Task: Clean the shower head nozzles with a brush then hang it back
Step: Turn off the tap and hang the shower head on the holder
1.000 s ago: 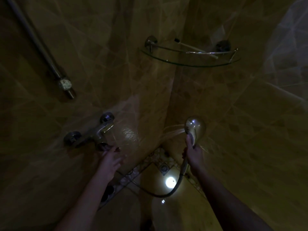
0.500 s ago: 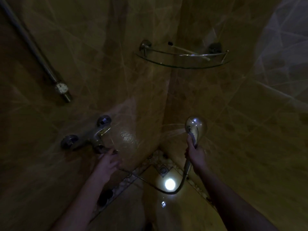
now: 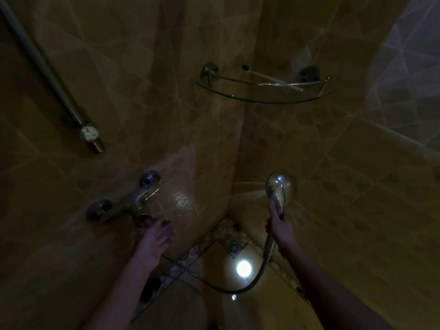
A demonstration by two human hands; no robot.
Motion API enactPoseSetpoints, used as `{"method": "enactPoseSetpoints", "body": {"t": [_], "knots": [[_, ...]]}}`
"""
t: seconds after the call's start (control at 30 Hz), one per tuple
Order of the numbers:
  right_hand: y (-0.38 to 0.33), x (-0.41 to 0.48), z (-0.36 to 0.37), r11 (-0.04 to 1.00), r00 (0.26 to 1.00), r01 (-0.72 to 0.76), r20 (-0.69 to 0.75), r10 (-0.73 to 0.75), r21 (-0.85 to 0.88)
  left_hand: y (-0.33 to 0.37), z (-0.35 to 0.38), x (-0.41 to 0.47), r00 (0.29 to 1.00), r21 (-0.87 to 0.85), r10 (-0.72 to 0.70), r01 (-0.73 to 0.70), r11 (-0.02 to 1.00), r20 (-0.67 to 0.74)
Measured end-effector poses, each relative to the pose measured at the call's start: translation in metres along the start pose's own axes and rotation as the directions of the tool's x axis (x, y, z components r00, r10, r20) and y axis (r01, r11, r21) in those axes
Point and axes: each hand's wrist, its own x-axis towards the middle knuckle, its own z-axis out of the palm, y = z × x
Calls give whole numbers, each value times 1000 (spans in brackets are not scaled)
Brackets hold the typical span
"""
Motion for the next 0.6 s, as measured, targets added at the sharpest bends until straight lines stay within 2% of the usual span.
{"method": "enactPoseSetpoints", "body": {"t": [0.3, 0.47, 0.53, 0.6], "knots": [[-5, 0, 5, 999, 1000, 7, 24, -7, -33, 10, 3, 12, 999, -84, -2, 6, 996, 41], [-9, 0, 3, 988, 999, 44, 18, -42, -145, 4, 11, 1, 998, -131, -2, 10, 991, 59], [-15, -3, 6, 985, 999, 53, -5, -54, -165, -2, 16, -6, 995, -93, -50, 57, 994, 81], [-26, -9, 8, 981, 997, 78, 14, -77, -178, -10, 22, -13, 986, 20, -103, 102, 995, 128]]}}
